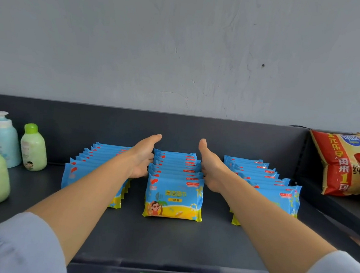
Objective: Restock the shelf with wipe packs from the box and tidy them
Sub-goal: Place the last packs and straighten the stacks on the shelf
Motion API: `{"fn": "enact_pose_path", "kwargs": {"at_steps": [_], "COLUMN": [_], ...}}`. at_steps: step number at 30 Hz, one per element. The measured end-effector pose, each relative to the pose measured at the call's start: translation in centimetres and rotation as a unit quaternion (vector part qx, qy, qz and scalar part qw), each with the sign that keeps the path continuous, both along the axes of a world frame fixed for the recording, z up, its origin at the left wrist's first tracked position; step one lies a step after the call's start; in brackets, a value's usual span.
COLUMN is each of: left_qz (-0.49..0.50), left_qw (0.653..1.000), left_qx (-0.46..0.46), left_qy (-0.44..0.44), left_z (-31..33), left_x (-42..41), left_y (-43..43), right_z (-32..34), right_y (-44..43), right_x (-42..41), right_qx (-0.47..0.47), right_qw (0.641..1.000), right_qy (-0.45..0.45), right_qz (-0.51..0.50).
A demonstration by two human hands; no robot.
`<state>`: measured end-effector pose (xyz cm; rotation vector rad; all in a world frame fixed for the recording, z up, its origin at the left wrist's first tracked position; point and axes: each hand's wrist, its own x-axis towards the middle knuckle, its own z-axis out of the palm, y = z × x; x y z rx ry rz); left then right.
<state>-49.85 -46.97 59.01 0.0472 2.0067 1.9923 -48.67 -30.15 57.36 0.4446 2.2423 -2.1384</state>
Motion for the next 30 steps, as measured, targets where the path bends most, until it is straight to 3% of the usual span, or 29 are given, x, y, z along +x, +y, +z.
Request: {"fn": "enact_pose_path", "kwargs": {"at_steps": [3, 13, 17, 19, 21, 24, 30], "left_qz": [0.004, 0.008, -0.005, -0.017, -0.051, -0.136, -0.171], "left_qw": [0.999, 1.0, 0.998, 0.997, 0.987, 0.951, 0.829], "left_qx": [-0.033, 0.018, -0.011, -0.021, -0.097, -0.231, -0.461], "left_qy": [0.024, 0.012, 0.058, 0.075, 0.115, 0.153, 0.265], "left_z": [-0.1, -1.1, -1.5, -1.6, -2.0, -2.0, -2.7], "left_x": [0.9, 0.8, 1.1, 1.2, 0.6, 0.6, 1.8], "left_y": [0.5, -0.1, 0.5, -0.1, -1.2, -2.7, -2.7], "right_z": [-0.1, -0.1, -0.7, -1.1, -1.1, -0.4, -1.6], "right_y": [-0.3, -0.1, -0.1, 0.2, 0.6, 1.9, 2.8], "right_x": [0.3, 1.3, 1.4, 1.5, 2.2, 3.7, 4.4], "right_qx": [-0.004, -0.035, -0.027, 0.018, 0.109, 0.274, 0.482], "right_qw": [1.0, 0.999, 0.999, 0.998, 0.991, 0.949, 0.856], "right_qy": [-0.004, 0.011, 0.026, 0.034, 0.042, 0.063, 0.103], "right_qz": [0.017, 0.014, 0.024, 0.044, 0.07, 0.14, 0.155]}}
